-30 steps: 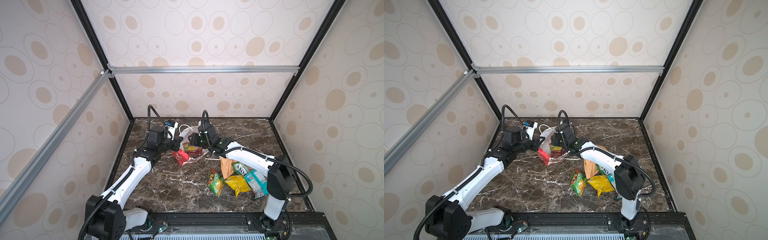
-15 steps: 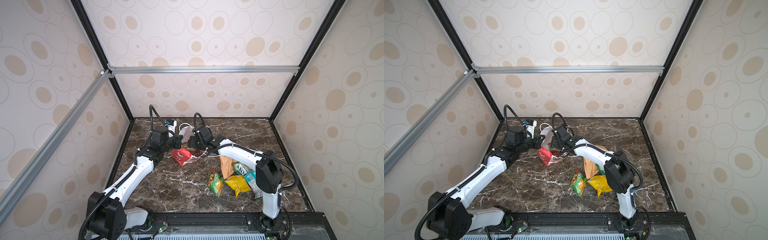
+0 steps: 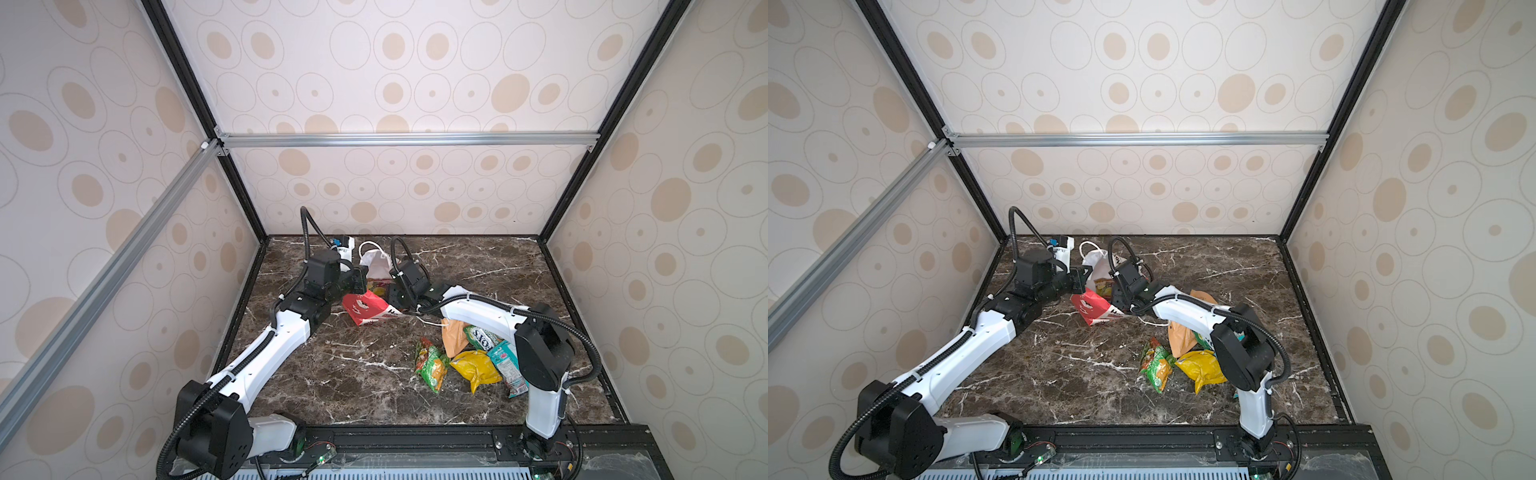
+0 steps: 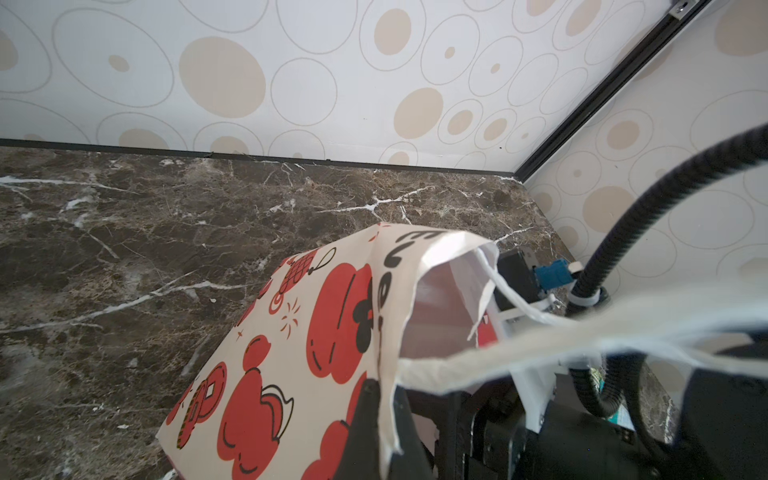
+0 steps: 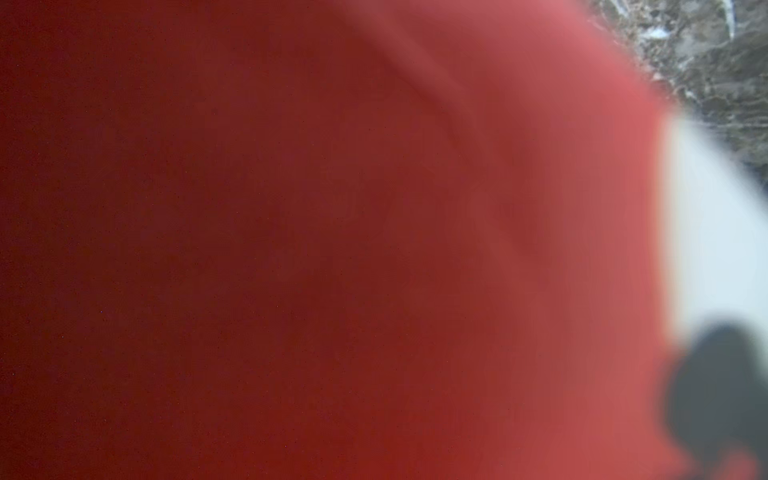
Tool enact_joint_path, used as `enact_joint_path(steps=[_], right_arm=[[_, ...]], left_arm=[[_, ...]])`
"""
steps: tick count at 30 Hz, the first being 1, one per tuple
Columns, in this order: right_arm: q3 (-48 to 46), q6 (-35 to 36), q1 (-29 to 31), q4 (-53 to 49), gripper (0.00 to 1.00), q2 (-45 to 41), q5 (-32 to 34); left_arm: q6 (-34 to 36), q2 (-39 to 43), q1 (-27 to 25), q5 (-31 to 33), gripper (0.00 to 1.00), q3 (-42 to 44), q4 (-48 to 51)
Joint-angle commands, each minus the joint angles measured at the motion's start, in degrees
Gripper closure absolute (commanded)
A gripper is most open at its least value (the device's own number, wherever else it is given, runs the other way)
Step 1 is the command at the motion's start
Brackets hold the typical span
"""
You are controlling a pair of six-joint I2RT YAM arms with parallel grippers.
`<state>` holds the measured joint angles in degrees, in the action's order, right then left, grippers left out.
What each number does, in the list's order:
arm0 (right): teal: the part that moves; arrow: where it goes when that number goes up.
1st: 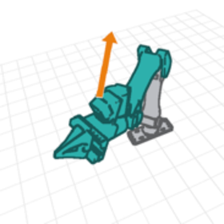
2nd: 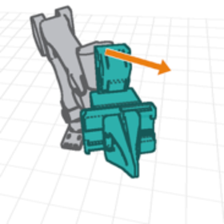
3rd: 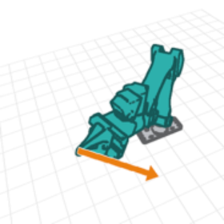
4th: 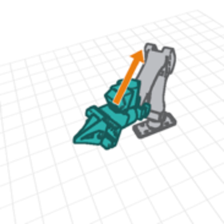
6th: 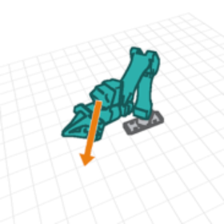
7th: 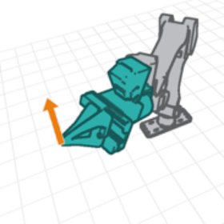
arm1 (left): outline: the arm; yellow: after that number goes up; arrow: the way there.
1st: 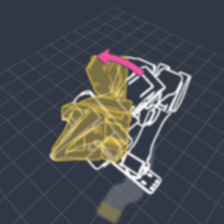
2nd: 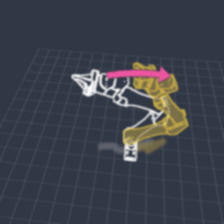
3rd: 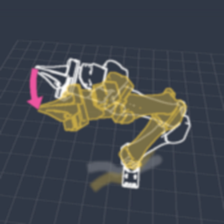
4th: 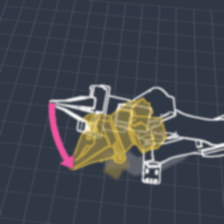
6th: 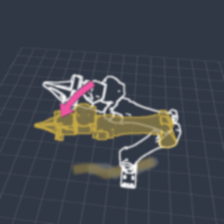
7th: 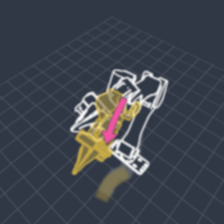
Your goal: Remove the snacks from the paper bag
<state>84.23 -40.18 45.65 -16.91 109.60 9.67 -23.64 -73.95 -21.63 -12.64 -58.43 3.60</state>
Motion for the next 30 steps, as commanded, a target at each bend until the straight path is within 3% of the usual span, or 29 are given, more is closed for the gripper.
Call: enact_joint_path(steps=[1,6,10,16,21,25,30], right_arm=[[-1.15,3.5,0.23,1.43,0.38,0.45,1.51],[-1.91,6.06,1.09,5.94,0.38,-1.08,5.13],[-4.47,6.26,1.87,12.67,0.37,-3.44,4.61],[-9.26,20.91,8.82,22.8,0.35,-6.41,7.94],[-16.23,25.74,11.04,27.79,0.36,-9.41,5.75],[-14.94,24.84,10.71,24.17,0.36,-8.07,6.2],[-12.15,16.78,7.68,20.54,0.36,-5.52,4.67]], left_arm=[[2.2,-0.27,0.15,-3.41,1.0,-3.12,-6.29],[5.19,-0.28,-0.21,-9.33,1.0,-3.15,-5.58],[9.52,0.1,-0.46,-8.68,1.0,-3.35,-2.59],[10.95,-1.89,-0.45,-6.74,1.0,-4.79,0.34],[9.19,-3.33,-0.46,-6.42,1.0,-5.55,0.59],[8.38,-2.8,-0.5,-7.19,1.0,-4.61,-0.82],[9.7,-1.04,-0.44,-7.27,1.0,-3.8,-1.3]])
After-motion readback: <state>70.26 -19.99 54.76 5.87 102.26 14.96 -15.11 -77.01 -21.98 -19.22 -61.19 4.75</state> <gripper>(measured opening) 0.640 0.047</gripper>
